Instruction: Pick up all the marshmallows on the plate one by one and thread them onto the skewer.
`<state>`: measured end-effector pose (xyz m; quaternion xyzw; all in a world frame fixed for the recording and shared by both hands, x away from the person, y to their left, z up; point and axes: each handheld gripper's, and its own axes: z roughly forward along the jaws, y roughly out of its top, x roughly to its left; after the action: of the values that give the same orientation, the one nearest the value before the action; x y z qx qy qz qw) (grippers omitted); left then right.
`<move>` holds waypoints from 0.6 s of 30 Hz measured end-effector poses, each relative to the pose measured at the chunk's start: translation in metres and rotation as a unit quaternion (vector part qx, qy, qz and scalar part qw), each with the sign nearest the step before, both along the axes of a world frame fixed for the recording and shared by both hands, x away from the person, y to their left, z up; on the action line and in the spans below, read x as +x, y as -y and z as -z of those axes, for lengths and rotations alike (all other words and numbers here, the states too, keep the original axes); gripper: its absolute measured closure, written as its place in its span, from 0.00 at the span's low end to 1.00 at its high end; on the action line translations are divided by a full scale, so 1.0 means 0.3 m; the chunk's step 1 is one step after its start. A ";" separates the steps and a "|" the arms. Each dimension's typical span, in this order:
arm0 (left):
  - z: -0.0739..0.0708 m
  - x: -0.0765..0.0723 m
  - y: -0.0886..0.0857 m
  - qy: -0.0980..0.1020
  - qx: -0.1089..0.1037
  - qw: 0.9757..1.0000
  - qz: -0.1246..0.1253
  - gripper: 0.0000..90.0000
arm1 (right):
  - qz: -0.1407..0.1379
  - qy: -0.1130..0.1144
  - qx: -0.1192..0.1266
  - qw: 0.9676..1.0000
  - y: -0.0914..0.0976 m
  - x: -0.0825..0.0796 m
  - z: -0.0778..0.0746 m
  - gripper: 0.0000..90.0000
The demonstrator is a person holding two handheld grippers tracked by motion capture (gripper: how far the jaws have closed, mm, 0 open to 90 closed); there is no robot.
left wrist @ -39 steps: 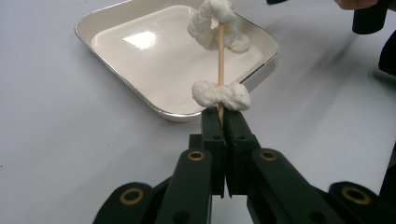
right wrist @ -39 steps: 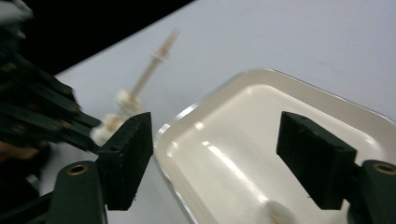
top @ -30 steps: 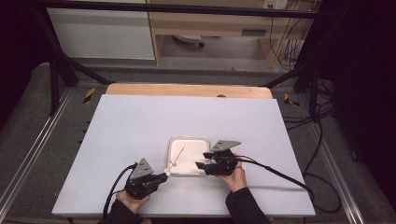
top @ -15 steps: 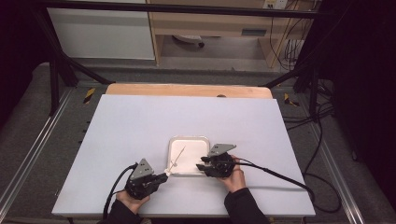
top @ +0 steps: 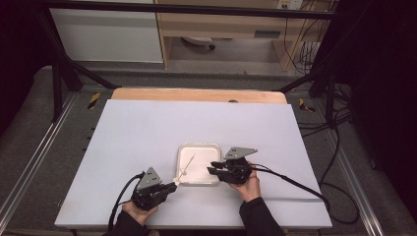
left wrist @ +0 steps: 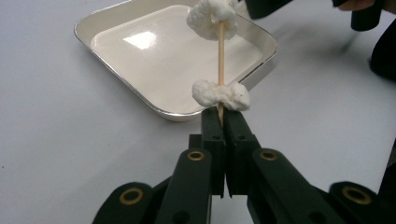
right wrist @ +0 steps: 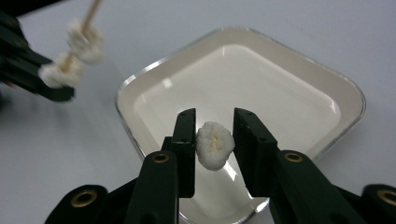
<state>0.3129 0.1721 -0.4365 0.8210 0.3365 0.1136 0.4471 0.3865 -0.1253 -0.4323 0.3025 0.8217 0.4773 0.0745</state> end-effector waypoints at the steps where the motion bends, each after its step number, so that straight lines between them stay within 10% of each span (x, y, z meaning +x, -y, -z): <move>1: 0.000 -0.001 0.001 0.001 -0.001 1.000 0.000 0.98 | 0.000 -0.005 0.018 1.000 0.004 -0.002 -0.014 0.79; 6: -0.002 -0.005 0.004 0.004 -0.005 1.000 0.004 0.98 | -0.006 -0.027 0.108 0.994 0.026 0.002 -0.079 0.78; 11: -0.002 -0.008 0.009 0.006 -0.008 1.000 0.009 0.98 | -0.006 -0.047 0.195 0.980 0.042 0.014 -0.128 0.78; 18: -0.006 -0.016 0.015 0.013 -0.011 1.000 0.018 0.98 | -0.012 -0.062 0.244 0.968 0.029 0.033 -0.153 0.78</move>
<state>0.3081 0.1676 -0.4347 0.8202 0.3173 0.1122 0.4627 0.3964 -0.1340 -0.3863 0.3306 0.6872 0.6442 -0.0585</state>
